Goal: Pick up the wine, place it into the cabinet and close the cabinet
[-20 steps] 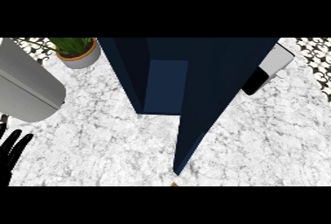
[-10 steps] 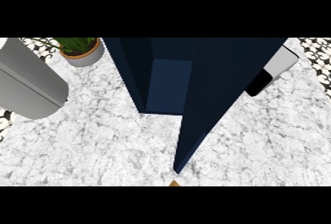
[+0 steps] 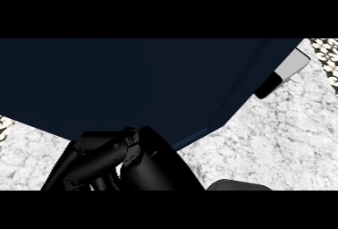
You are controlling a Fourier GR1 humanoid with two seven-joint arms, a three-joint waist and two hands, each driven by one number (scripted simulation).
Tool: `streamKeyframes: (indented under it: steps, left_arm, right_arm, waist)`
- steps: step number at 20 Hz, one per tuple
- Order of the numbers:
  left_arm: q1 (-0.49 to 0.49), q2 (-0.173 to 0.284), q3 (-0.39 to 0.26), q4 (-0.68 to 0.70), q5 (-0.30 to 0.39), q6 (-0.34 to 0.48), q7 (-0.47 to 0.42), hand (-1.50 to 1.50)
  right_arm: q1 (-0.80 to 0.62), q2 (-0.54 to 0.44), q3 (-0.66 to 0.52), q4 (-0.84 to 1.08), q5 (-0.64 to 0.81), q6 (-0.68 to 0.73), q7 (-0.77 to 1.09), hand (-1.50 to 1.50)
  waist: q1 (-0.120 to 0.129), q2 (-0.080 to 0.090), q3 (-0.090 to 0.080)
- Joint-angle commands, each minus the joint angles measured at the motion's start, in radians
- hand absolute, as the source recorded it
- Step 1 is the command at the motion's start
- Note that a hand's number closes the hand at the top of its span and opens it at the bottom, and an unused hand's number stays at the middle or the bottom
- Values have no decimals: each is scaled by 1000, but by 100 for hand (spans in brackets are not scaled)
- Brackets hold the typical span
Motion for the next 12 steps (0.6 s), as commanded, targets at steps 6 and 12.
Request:
streamKeyframes:
  steps: [6, 12]
  left_arm:
    - [90, -17, 76, 58, -36, -136, -36, -150]
    - [52, -43, 115, 77, -27, -123, 22, -150]
  right_arm:
    - [-272, 33, -279, 418, -231, 193, -168, 150]
    - [-326, 28, -316, 574, -425, 447, -151, 150]
  waist:
    - [-1, 5, 4]
    - [-21, 7, 4]
